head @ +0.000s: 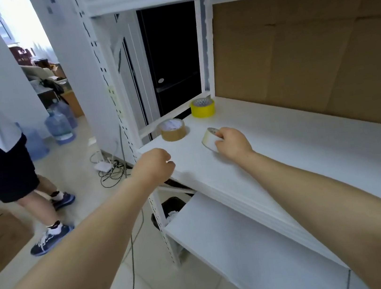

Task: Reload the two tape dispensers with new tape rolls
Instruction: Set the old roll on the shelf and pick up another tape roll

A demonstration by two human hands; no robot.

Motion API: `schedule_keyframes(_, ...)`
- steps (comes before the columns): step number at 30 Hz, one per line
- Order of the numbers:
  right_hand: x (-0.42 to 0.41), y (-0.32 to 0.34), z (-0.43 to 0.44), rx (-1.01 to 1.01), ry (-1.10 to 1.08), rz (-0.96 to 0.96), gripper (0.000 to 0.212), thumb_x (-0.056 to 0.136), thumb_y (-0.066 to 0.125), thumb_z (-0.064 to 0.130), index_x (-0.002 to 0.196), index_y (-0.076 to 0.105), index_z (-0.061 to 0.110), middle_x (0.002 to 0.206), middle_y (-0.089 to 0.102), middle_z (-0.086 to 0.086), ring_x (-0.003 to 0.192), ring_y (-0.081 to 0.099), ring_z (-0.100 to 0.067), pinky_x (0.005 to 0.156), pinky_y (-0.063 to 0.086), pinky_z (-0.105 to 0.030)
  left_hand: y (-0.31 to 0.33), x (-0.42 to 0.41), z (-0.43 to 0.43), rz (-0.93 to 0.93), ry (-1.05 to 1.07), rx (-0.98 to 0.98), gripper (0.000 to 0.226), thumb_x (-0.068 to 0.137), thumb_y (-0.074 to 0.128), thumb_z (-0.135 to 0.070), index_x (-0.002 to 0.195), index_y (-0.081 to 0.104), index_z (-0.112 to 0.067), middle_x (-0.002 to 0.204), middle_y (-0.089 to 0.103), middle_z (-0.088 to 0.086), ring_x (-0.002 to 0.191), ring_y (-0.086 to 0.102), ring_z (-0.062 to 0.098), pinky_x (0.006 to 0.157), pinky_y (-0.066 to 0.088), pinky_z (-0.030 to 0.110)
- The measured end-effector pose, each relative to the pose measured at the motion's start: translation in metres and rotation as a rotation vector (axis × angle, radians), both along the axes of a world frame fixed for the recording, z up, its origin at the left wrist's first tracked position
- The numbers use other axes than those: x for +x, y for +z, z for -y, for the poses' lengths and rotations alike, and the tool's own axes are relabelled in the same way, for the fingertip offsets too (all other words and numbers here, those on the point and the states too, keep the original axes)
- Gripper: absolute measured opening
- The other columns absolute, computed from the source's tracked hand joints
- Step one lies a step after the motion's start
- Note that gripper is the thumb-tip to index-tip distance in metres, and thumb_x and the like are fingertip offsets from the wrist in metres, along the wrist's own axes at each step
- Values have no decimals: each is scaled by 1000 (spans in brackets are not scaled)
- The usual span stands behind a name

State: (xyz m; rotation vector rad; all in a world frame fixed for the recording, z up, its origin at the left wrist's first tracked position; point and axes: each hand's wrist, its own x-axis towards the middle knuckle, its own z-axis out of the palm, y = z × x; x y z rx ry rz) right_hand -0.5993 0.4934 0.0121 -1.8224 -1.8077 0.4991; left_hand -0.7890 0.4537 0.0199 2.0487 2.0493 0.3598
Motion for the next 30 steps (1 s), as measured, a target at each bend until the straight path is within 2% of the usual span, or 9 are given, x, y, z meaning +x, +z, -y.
schedule_keyframes(3, -9, -2, -31, 6, -38, 14, 35, 90, 45, 13, 123, 57, 12, 126, 59, -14, 116, 54, -32, 88, 44, -31, 1, -14, -45, 13, -74, 28, 24, 92, 43, -22, 106, 62, -16, 108, 61, 6, 102, 57, 25, 81, 42, 29)
schedule_keyframes(6, -11, -6, -60, -10, -158, 38, 32, 87, 50, 22, 117, 61, 22, 121, 58, -16, 108, 58, -30, 83, 44, -29, 6, -18, -95, 12, -193, 66, 22, 94, 41, -20, 95, 62, -13, 90, 56, 3, 84, 51, 23, 70, 35, 24)
schedule_keyframes(8, -13, -8, -73, -3, -229, 77, 30, 87, 52, 26, 114, 63, 31, 119, 58, -14, 112, 55, -29, 87, 43, -30, 10, -18, -129, -24, -279, 78, 20, 95, 40, -20, 85, 56, -14, 87, 54, 5, 80, 49, 22, 68, 34, 25)
schedule_keyframes(10, -15, -7, -85, 3, -301, 131, 28, 87, 53, 30, 112, 64, 36, 118, 55, -12, 116, 49, -30, 93, 41, -31, 12, -18, -167, -43, -339, 77, 27, 94, 41, -18, 96, 65, -6, 102, 64, 11, 92, 59, 29, 73, 41, 30)
schedule_keyframes(12, -20, -6, -97, -19, -368, 172, 27, 89, 52, 30, 112, 64, 35, 120, 52, -12, 115, 49, -32, 95, 40, -31, 12, -17, -205, -12, -395, 67, 31, 93, 45, -18, 112, 64, -1, 117, 63, 16, 109, 58, 33, 84, 46, 34)
schedule_keyframes(17, -30, 2, -118, -72, -441, 193, 31, 91, 49, 22, 118, 63, 28, 126, 60, -6, 116, 54, -28, 90, 46, -34, 12, -3, -277, -12, -563, 76, 30, 91, 49, -18, 112, 61, 0, 120, 61, 18, 115, 55, 33, 91, 43, 35)
schedule_keyframes(23, -30, -7, -127, -91, -555, 167, 31, 92, 49, 23, 122, 60, 27, 129, 59, -3, 118, 53, -26, 91, 45, -32, -4, 27, -337, -107, -668, 6, 53, 94, 48, -22, 145, 35, -16, 149, 39, 11, 133, 42, 31, 105, 36, 35)
schedule_keyframes(27, -27, -11, -146, -73, -564, 129, 31, 91, 51, 22, 120, 62, 24, 129, 60, -4, 119, 54, -25, 92, 45, -31, -11, 43, -359, -146, -763, -45, 62, 95, 47, -16, 150, 19, -15, 159, 16, 9, 145, 21, 26, 116, 22, 33)
schedule_keyframes(30, -24, -13, -162, -78, -542, 106, 31, 92, 51, 21, 120, 62, 23, 130, 59, -4, 120, 53, -24, 93, 42, -28, -16, 53, -370, -207, -770, -85, 67, 93, 52, -16, 150, 18, -11, 158, 20, 12, 143, 26, 29, 114, 26, 32)
